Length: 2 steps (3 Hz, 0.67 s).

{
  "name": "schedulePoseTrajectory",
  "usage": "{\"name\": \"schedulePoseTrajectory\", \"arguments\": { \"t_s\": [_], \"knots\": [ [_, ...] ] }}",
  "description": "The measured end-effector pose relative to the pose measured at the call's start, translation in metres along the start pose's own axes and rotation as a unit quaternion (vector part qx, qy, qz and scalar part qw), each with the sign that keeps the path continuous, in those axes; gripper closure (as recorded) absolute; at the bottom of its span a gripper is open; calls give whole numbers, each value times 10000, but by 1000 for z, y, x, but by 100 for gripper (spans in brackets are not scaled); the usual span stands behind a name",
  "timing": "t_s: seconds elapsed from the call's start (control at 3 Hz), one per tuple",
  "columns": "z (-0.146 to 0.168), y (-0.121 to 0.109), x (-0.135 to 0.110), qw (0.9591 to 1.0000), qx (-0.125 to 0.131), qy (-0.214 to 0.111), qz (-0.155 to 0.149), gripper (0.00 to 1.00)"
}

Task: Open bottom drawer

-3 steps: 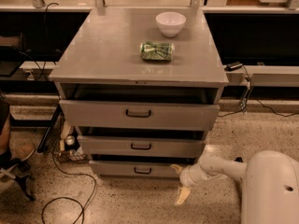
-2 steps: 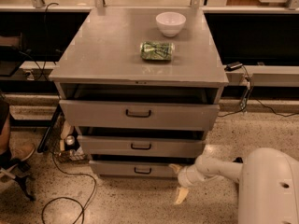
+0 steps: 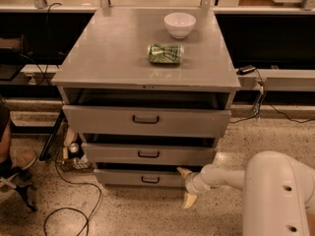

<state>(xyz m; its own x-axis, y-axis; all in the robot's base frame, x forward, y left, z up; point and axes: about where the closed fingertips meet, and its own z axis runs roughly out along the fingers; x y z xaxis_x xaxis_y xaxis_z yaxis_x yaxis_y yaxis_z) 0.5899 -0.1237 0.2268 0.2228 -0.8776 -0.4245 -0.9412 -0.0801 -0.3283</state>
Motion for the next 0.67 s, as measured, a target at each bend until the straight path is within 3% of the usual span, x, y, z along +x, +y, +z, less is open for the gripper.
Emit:
{"name": "schedulePoseTrajectory", "arguments": {
  "t_s": [0.33, 0.67],
  "knots": [
    [13, -15, 8, 9999, 20, 87, -64, 0],
    [33, -25, 24, 9998, -142, 103, 79, 0]
  ]
}}
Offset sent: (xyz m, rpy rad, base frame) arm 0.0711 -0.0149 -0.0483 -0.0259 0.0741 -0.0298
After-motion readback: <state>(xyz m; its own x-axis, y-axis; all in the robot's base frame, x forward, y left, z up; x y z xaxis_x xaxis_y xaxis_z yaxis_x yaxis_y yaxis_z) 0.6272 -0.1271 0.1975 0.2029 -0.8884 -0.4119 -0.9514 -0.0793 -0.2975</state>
